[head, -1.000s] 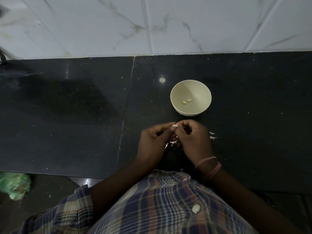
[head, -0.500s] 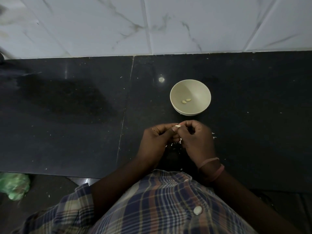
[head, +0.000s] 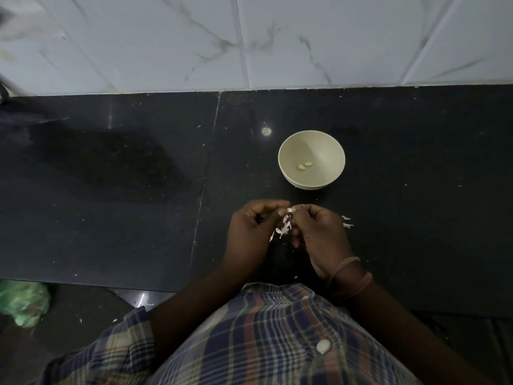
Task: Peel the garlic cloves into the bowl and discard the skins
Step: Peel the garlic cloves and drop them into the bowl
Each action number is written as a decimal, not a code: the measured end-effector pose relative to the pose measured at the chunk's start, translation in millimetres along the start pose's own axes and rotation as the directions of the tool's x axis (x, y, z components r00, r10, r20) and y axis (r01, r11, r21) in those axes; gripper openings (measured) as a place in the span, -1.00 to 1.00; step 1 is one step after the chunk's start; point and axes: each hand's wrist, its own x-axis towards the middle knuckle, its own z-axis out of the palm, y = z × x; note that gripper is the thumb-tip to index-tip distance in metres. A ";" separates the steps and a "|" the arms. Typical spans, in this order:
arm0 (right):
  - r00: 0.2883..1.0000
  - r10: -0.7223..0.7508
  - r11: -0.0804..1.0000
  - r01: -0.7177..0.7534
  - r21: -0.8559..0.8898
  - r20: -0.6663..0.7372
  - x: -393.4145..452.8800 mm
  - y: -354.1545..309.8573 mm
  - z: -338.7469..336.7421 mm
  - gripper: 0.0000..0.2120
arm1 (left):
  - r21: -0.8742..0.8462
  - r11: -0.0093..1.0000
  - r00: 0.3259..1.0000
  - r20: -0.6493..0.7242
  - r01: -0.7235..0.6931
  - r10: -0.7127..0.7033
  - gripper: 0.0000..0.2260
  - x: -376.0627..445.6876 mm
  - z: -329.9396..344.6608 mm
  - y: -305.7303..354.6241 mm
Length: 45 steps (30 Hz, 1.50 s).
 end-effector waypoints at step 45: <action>0.954 -0.298 0.845 0.243 -0.477 -0.043 2.1 10.2 -5.3 -0.80 | -0.690 0.608 0.895 0.134 0.393 -0.426 -0.86 -0.3 -6.4 -2.8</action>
